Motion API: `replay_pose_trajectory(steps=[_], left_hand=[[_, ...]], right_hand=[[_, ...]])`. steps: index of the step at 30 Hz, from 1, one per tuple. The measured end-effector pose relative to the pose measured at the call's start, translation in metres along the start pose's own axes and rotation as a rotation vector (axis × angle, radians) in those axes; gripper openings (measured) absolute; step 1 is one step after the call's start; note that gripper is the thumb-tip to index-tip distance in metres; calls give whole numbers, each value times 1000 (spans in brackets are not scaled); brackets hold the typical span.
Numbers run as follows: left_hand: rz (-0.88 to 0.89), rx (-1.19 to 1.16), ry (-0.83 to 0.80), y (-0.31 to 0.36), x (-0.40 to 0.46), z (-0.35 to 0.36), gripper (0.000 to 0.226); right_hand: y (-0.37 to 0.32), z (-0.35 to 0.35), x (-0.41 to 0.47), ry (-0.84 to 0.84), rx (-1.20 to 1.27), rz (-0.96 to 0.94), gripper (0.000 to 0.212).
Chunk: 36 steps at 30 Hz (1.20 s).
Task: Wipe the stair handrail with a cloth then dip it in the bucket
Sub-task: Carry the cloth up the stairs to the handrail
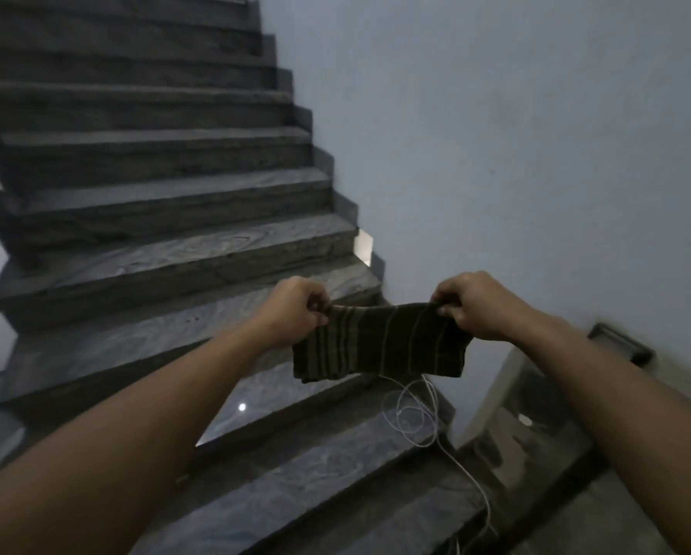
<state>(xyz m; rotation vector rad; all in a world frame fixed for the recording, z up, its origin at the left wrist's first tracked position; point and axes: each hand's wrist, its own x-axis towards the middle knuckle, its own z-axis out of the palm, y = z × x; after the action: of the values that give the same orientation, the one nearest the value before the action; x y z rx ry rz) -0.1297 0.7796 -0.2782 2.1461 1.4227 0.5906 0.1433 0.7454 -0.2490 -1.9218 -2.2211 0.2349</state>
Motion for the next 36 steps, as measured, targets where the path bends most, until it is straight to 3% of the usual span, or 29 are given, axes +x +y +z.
replay_pose_trajectory(steps=[6, 13, 18, 36], left_hand=[[-156, -11, 131, -91, 51, -86, 6], [-296, -9, 245, -152, 108, -214, 18], [-358, 25, 356, -164, 140, -294, 4], [-578, 54, 627, -182, 269, -512, 10]], right_hand=[[-73, 7, 148, 2, -5, -189, 19], [-165, -25, 300, -6, 44, -320, 18], [-217, -58, 384, 65, 70, -429, 18], [-356, -195, 642, -48, 166, -761, 20]])
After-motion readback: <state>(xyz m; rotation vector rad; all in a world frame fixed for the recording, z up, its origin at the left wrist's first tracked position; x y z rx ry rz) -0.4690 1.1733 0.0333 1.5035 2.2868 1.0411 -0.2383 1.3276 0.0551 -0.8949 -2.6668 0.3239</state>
